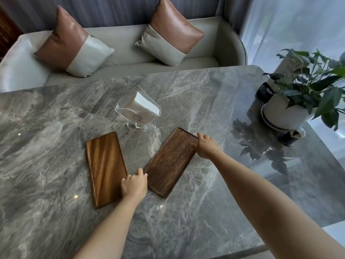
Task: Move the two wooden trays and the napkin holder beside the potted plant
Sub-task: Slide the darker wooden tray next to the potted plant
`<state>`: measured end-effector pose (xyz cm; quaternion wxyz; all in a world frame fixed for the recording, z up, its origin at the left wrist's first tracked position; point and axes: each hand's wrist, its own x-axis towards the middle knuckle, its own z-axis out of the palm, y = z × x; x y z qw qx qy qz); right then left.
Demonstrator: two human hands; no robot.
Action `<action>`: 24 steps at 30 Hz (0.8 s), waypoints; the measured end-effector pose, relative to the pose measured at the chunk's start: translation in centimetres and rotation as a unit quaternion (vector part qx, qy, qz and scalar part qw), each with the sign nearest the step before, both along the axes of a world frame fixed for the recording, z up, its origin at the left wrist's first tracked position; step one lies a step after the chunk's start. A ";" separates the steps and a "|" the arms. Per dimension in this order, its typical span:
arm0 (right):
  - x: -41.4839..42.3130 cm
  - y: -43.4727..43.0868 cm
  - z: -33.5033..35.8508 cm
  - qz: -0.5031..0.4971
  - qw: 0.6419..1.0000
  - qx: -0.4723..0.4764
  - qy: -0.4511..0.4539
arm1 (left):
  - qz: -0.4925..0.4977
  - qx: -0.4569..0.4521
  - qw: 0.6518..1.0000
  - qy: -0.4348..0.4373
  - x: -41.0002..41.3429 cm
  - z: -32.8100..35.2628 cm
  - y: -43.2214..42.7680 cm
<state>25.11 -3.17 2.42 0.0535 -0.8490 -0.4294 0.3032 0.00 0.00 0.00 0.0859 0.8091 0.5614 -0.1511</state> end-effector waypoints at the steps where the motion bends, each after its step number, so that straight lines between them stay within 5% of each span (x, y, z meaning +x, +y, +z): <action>1: 0.2 0.1 0.0 0.000 1.000 -0.005 -0.002 | 0.006 -0.009 1.000 0.003 0.2 0.0 0.0; 13: 1.5 1.0 -1.4 -0.003 1.000 -0.017 0.024 | 0.100 -0.047 0.994 -0.014 1.7 -0.3 -0.1; 24: 2.6 0.8 -3.2 -0.135 0.980 0.021 0.147 | 0.244 -0.084 0.964 -0.061 2.8 -0.2 -0.1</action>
